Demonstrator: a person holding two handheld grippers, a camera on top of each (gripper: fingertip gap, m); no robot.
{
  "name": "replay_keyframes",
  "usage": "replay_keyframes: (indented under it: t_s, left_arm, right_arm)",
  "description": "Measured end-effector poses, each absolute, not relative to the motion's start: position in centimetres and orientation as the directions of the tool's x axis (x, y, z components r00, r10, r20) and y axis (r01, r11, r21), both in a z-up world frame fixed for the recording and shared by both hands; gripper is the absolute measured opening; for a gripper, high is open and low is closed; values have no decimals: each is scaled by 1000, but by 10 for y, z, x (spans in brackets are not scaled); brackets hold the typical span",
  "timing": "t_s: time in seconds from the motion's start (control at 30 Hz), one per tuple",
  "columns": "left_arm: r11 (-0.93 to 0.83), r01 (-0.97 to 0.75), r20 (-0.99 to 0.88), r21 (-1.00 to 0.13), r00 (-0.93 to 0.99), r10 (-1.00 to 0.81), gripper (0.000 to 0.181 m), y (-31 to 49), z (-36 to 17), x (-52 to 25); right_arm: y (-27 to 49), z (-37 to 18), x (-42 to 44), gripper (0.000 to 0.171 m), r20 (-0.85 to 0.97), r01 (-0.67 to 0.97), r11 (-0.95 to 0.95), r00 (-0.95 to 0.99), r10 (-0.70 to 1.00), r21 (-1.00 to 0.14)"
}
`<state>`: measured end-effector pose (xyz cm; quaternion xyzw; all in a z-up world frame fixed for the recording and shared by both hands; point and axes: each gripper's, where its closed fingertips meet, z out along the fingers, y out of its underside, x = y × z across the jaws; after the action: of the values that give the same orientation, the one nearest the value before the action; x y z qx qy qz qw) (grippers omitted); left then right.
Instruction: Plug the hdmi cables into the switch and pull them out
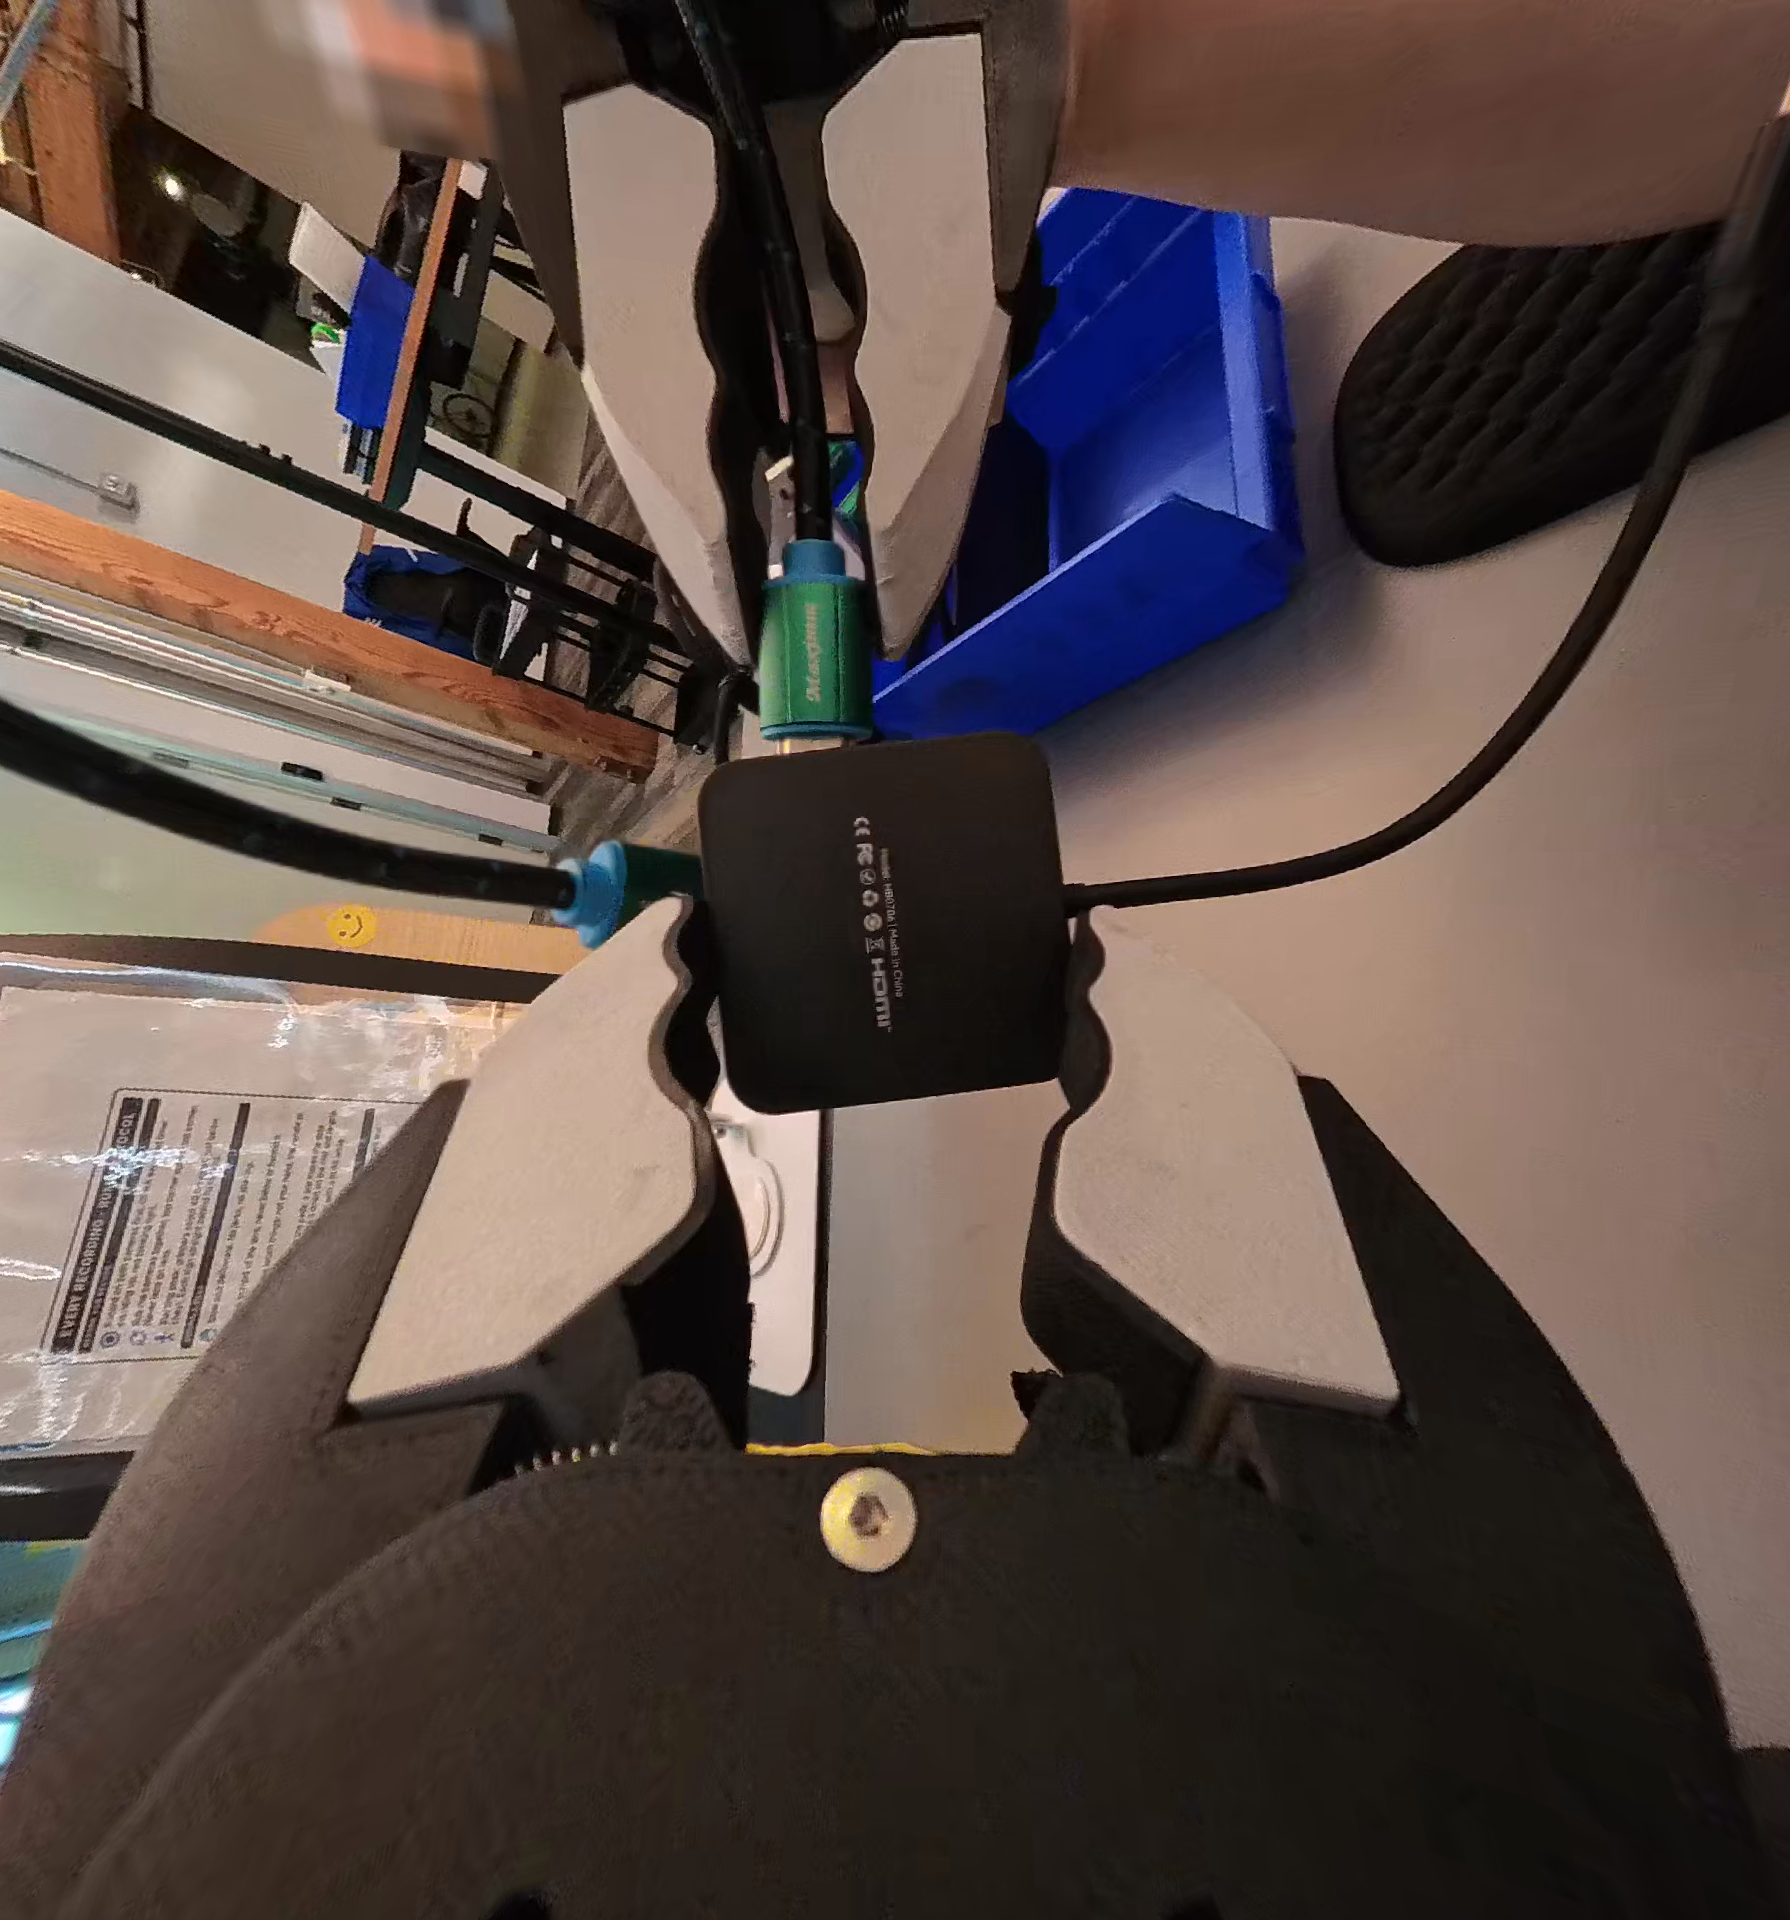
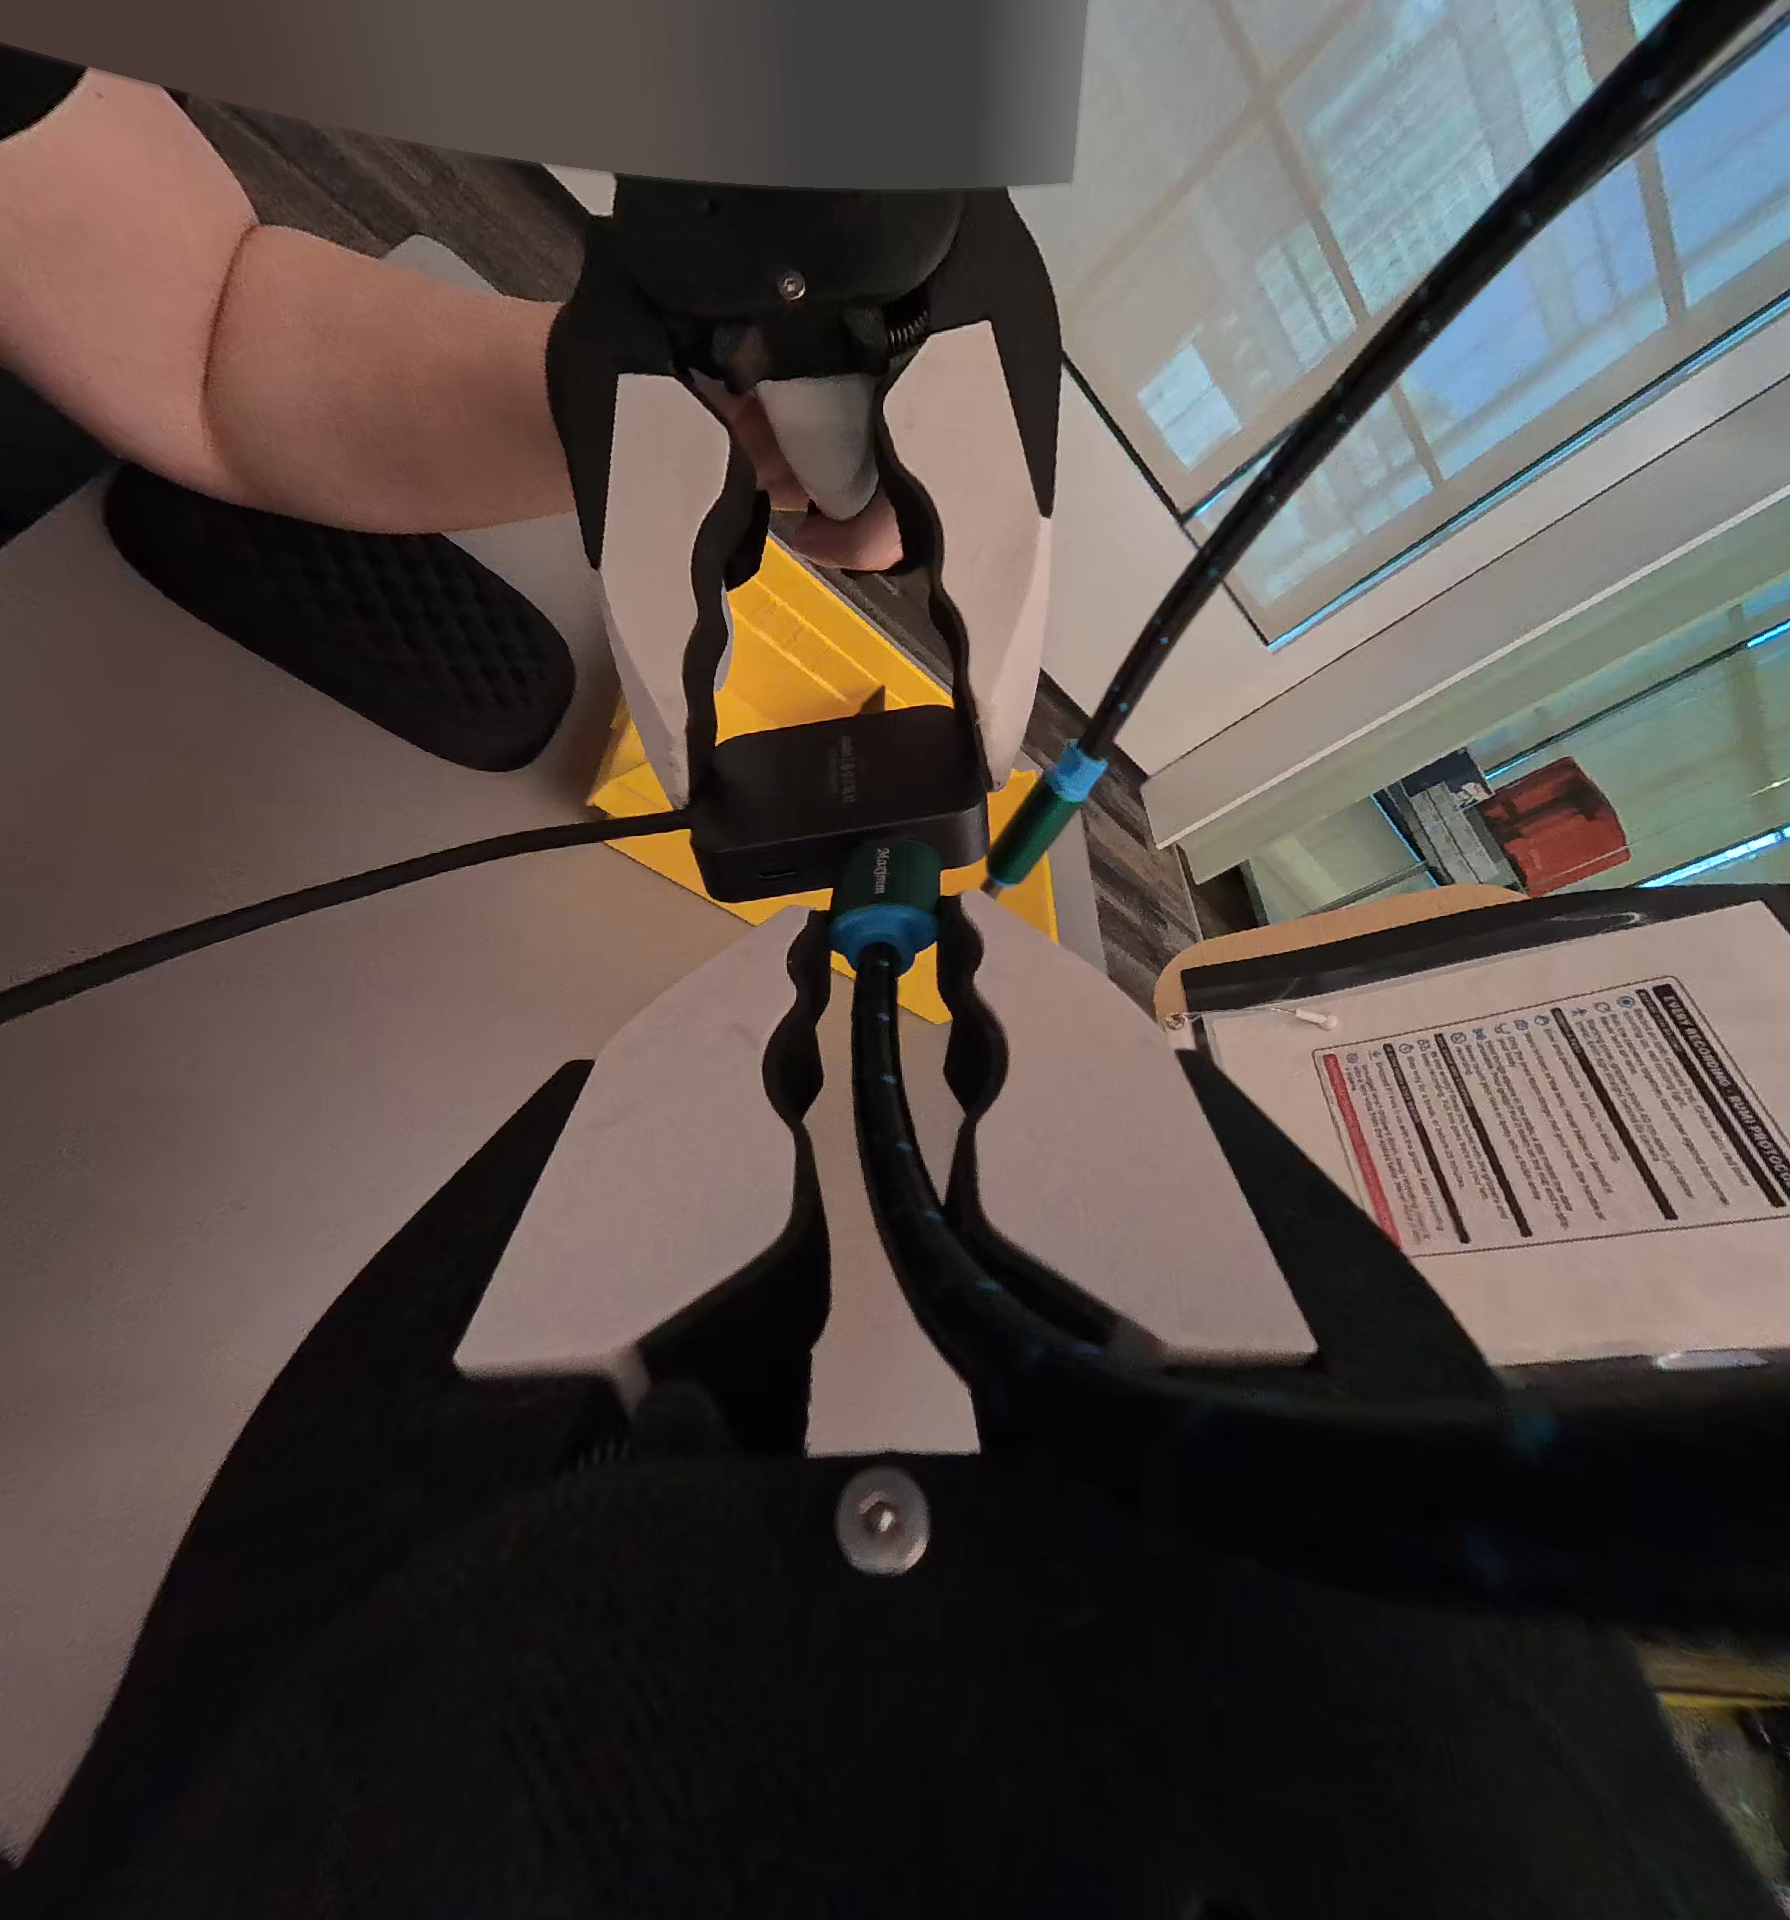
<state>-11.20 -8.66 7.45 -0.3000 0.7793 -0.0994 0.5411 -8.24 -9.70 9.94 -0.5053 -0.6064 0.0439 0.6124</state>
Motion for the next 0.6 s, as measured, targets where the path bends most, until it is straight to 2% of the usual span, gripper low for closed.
replay_keyframes:
  t_s: [0.17,0.47,0.57,0.6]
  left_arm:
    - [825,-362,-792,-434,-284,-541,65,-96,66,-110]
    - [817,-395,-783,-421,-296,-547,65,-96,61,-112]
    - [809,-376,-758,-453,-316,-571,63,-100,50,-96]
    - [818,-349,-749,-458,-343,-566,0,-106,47,-91]
  right_arm:
    - [-104,90,-83,22,673,567,473,207,710,-674]
    - [-106,94,-94,22,664,520,495,202,720,-696]
    - [-110,91,-106,21,691,544,520,164,704,-659]
    - [-108,88,-107,19,697,577,506,160,699,-641]
